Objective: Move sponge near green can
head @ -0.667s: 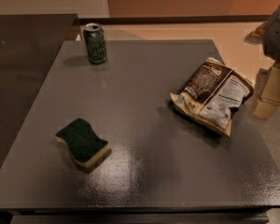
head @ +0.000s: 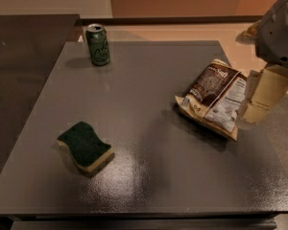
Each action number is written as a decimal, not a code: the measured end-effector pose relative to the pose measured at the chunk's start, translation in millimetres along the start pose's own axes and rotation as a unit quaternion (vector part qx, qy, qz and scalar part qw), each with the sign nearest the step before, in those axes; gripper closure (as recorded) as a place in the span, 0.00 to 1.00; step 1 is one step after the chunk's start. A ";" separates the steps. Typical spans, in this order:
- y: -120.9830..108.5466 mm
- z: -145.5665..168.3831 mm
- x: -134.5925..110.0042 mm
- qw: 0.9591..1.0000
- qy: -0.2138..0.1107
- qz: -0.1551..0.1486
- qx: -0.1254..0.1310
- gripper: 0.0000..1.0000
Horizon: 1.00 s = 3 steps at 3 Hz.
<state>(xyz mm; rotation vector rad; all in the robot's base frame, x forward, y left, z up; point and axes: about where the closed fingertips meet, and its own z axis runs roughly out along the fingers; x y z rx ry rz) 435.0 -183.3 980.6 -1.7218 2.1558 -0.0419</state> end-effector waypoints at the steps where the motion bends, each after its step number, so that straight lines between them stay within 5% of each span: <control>1: 15.3 11.8 -46.3 0.998 -0.050 -0.014 -0.019 0.00; 3: 44.6 62.6 -131.6 0.991 -0.113 -0.039 -0.053 0.00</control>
Offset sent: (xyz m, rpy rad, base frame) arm 0.0017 0.1681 -0.0302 0.2648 0.0512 0.1868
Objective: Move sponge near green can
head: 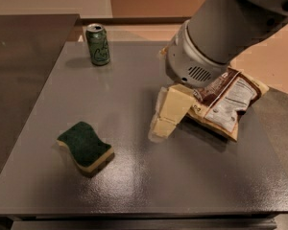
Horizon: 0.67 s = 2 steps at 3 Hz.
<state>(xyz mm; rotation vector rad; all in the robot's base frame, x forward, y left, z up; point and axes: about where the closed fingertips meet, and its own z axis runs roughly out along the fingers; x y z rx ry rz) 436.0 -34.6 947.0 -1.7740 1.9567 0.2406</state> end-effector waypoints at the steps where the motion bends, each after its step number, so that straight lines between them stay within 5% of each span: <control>1: 12.3 38.3 -27.3 0.999 -0.027 -0.018 -0.010 0.00; 2: 23.7 72.5 -43.2 0.998 -0.045 -0.030 -0.028 0.00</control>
Offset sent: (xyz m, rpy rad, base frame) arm -0.0048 0.1078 -0.0811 0.1159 0.0433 0.1430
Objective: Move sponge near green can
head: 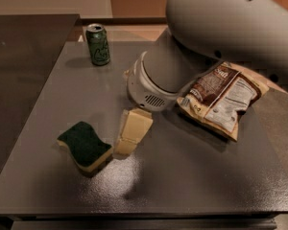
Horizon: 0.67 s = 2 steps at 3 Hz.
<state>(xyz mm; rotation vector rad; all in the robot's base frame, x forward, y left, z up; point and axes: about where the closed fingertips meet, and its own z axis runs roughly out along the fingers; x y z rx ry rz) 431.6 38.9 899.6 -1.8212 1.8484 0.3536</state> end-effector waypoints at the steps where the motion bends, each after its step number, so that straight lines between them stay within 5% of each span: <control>1: 15.1 26.7 -9.0 1.000 -0.019 0.000 -0.023 0.00; 2: 25.4 48.6 -12.2 0.999 -0.037 0.005 -0.036 0.00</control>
Offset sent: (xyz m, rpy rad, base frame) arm -0.0209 0.0526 -0.0627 0.1180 0.0985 0.0487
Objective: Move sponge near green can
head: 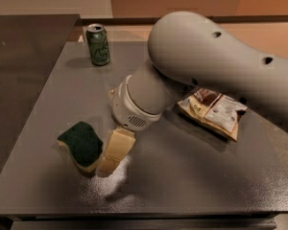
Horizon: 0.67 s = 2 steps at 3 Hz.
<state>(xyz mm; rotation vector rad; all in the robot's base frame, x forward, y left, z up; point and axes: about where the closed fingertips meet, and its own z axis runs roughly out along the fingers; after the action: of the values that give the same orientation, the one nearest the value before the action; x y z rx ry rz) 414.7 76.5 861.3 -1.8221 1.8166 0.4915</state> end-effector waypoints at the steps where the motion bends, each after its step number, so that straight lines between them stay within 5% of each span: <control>1: 5.2 15.4 4.9 1.000 -0.012 0.009 -0.005 0.00; 2: 8.1 25.1 5.3 1.000 -0.022 0.016 -0.003 0.00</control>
Offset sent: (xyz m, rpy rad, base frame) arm -0.0051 0.0149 -0.0355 0.0765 0.0311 -0.0393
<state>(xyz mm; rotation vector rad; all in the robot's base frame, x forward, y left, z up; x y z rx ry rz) 409.4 87.3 837.3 -1.7733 1.8192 0.5450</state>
